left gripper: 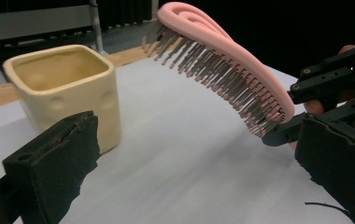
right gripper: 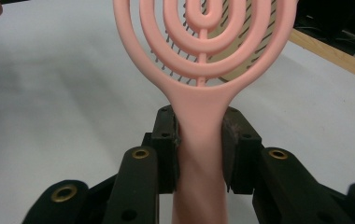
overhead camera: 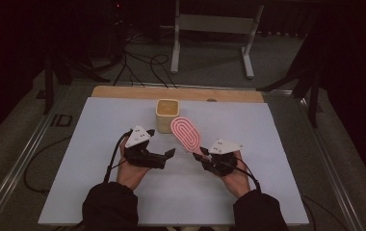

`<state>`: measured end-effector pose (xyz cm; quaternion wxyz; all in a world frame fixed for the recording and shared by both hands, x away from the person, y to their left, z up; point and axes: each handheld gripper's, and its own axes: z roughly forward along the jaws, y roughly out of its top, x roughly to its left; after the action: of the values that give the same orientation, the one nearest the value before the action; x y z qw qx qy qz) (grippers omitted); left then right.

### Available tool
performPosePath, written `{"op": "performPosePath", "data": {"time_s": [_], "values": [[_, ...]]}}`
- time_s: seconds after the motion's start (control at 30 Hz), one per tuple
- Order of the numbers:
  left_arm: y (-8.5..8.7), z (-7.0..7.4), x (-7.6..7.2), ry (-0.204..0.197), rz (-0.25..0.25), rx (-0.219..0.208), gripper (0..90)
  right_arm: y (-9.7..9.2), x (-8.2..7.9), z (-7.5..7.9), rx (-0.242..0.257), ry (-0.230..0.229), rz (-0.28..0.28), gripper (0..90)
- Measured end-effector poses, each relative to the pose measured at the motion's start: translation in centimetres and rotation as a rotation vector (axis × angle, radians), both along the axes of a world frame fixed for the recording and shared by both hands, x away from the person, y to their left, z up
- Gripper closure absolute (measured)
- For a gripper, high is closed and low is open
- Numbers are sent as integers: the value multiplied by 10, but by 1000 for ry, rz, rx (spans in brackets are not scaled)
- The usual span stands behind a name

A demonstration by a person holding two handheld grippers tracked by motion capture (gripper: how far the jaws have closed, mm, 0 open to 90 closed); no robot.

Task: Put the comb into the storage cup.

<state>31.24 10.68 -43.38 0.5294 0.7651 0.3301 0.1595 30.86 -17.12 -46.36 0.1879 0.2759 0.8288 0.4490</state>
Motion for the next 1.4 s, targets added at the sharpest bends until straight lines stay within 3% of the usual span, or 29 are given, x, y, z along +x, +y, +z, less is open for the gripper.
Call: {"op": "performPosePath", "data": {"time_s": [0.6, 1.0, 1.4], "values": [[-23, -3, 3, 16, -33, -6, 4, 6, -2, 0, 10, 1, 13, 697], [-36, -7, 5, 61, -57, -42, 21, 9, -4, -1, 12, 0, 21, 697], [-40, -10, 11, 122, -44, -84, 123, 14, -5, -2, 3, -1, 35, 697]]}}
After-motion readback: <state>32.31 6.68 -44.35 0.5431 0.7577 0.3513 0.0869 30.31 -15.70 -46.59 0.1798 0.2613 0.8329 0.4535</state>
